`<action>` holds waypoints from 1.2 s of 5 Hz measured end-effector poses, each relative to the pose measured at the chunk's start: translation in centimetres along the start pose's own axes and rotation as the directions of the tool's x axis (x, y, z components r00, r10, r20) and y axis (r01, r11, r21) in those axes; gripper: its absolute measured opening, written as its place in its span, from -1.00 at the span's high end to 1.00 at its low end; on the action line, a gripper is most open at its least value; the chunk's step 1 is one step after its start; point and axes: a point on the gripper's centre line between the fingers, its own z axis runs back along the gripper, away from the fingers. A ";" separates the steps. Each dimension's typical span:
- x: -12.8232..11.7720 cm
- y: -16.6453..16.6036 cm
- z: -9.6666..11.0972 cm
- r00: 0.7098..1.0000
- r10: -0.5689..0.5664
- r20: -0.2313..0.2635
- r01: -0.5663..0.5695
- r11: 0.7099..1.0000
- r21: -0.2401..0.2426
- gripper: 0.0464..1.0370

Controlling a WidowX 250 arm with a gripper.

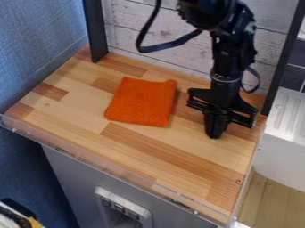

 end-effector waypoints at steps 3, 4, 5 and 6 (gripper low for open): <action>-1.5 4.9 0.1 1.000 0.025 -0.011 -0.025 1.000 0.010 0.97; -1.8 6.1 0.1 1.000 0.029 -0.011 -0.029 0.999 0.013 0.97; -2.3 6.9 0.2 0.999 0.028 -0.024 -0.027 1.000 0.015 0.92; -2.6 7.7 1.0 0.998 0.036 -0.047 -0.036 0.999 0.015 0.61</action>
